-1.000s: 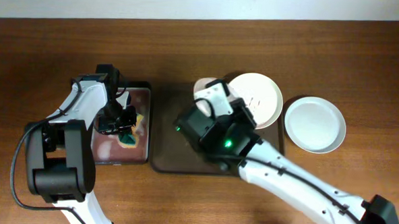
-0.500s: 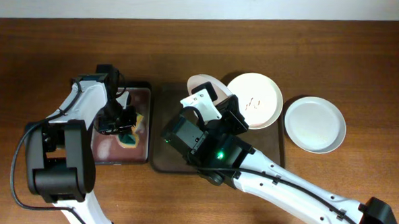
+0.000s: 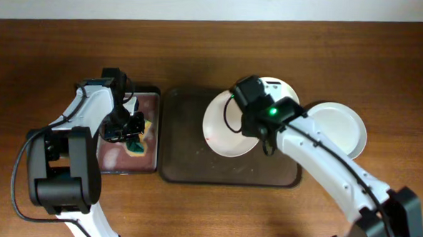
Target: Clean dirty plates on tray and stack at the side
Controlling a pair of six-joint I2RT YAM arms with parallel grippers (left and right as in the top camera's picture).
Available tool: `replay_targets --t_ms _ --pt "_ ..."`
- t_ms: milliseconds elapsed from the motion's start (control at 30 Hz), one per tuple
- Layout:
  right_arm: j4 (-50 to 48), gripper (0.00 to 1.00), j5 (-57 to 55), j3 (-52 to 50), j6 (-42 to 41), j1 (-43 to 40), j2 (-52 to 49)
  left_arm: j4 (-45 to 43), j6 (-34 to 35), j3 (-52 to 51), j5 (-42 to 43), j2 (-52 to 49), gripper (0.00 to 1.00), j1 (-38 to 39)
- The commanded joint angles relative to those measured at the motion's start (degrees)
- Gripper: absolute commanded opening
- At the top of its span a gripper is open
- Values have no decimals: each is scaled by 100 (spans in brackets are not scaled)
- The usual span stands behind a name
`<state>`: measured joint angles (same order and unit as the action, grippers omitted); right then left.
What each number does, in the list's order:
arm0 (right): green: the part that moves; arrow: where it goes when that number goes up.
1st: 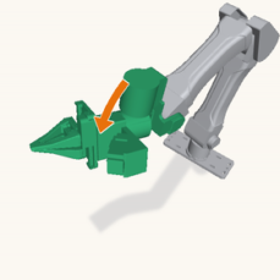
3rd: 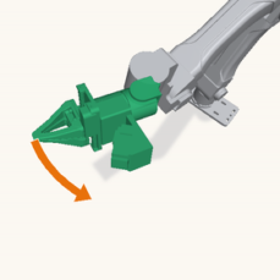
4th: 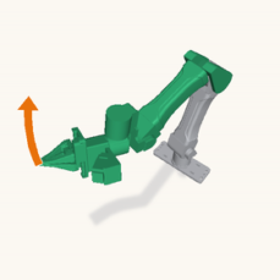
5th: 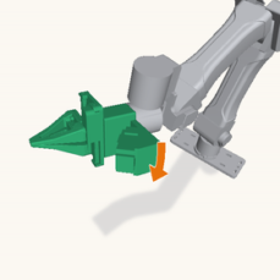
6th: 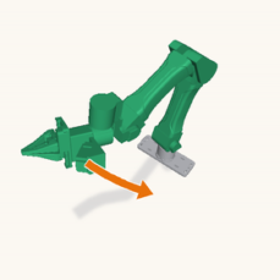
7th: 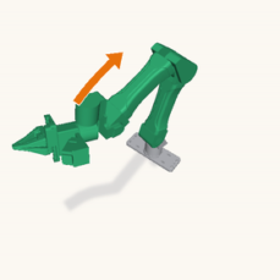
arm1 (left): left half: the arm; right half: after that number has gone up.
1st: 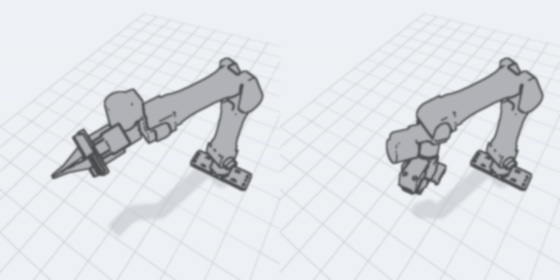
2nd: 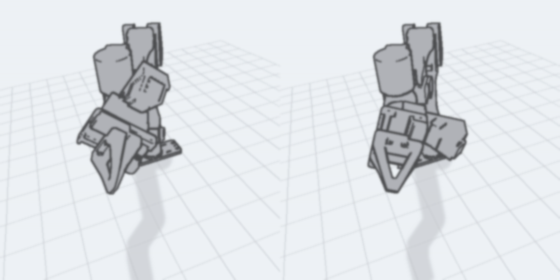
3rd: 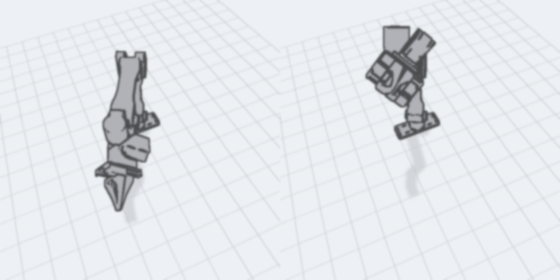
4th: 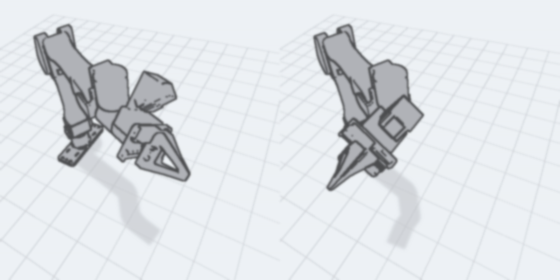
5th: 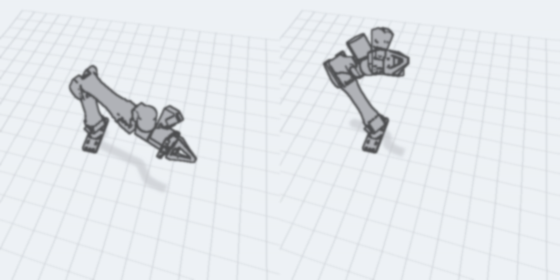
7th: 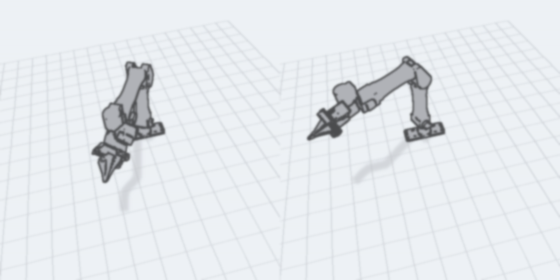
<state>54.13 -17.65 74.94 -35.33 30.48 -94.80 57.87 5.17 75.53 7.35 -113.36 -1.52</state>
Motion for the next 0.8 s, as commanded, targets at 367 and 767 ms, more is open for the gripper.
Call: replay_targets --t_ms 367,767 --pt "-507 4 1058 -372 -177 -323 -734 -922 1054 74 -2774 2402 0 883" --pt "-507 4 1062 -372 -179 -315 -962 -846 1285 63 -3075 2524 0 1128"
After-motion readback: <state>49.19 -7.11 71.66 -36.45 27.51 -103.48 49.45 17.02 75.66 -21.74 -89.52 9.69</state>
